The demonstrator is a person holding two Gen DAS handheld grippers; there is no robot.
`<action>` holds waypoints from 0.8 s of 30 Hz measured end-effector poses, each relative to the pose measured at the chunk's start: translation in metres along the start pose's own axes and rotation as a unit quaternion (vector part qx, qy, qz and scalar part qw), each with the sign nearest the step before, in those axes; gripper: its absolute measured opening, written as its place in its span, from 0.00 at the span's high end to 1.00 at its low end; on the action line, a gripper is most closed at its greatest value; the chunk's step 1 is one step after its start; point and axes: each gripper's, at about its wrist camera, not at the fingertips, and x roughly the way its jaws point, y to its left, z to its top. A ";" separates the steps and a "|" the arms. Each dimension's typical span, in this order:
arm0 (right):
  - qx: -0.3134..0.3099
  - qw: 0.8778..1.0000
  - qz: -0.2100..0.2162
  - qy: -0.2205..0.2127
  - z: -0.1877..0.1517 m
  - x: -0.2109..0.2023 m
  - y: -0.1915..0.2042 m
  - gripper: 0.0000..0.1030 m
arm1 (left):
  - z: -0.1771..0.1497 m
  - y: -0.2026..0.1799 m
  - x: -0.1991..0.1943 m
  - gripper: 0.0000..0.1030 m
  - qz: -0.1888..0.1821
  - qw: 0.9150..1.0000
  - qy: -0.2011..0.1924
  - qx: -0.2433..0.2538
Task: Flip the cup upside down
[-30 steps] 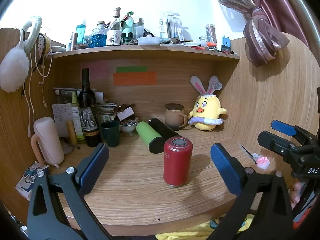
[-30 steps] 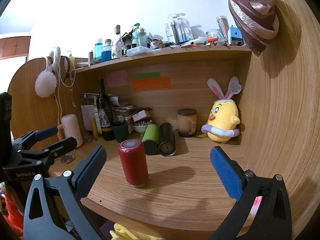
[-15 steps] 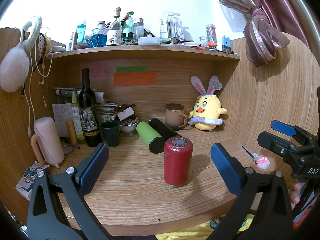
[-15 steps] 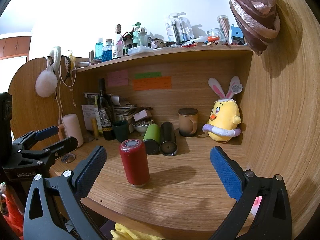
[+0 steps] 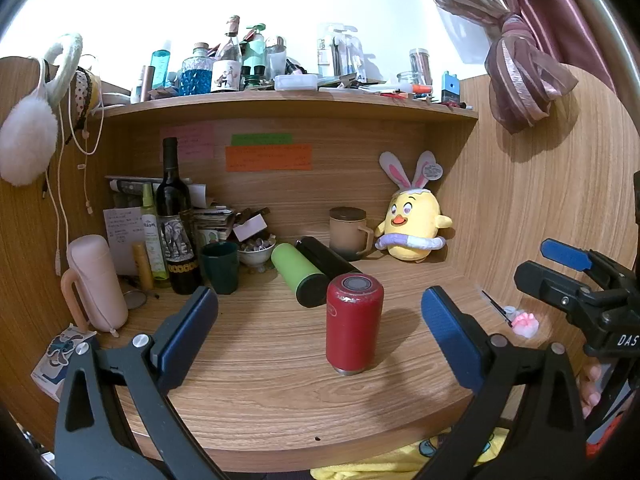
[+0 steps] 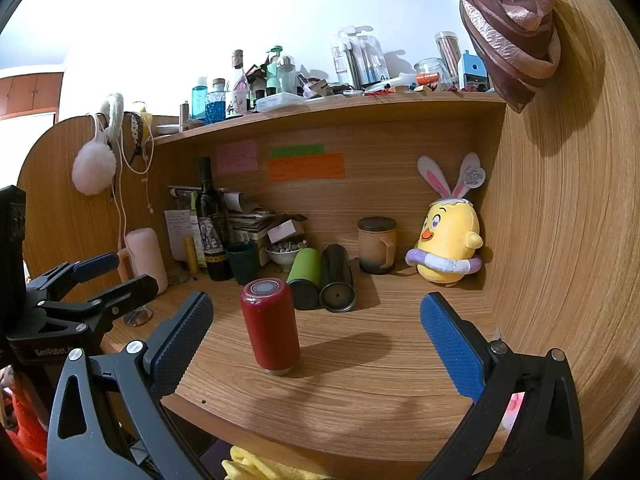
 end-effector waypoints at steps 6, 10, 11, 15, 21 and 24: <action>0.000 1.000 0.000 0.000 0.000 0.000 0.000 0.00 | 0.000 -0.001 0.000 0.00 0.000 1.000 0.001 -0.001; 0.000 1.000 0.000 0.000 0.000 0.000 0.000 0.00 | 0.000 -0.001 0.000 0.00 0.000 1.000 0.001 -0.001; 0.000 1.000 0.000 0.000 0.000 0.000 0.000 0.00 | 0.000 -0.001 0.000 0.00 0.000 1.000 0.001 0.000; 0.000 1.000 0.000 0.000 -0.001 0.000 0.000 0.00 | 0.000 -0.003 -0.001 0.00 -0.003 1.000 -0.001 0.002; 0.000 1.000 0.000 0.000 0.000 0.000 0.001 0.00 | 0.001 -0.009 -0.004 0.00 -0.007 1.000 -0.005 0.010; 0.000 1.000 0.000 -0.001 0.000 0.000 0.001 0.00 | 0.001 -0.009 -0.005 0.00 -0.008 1.000 -0.007 0.012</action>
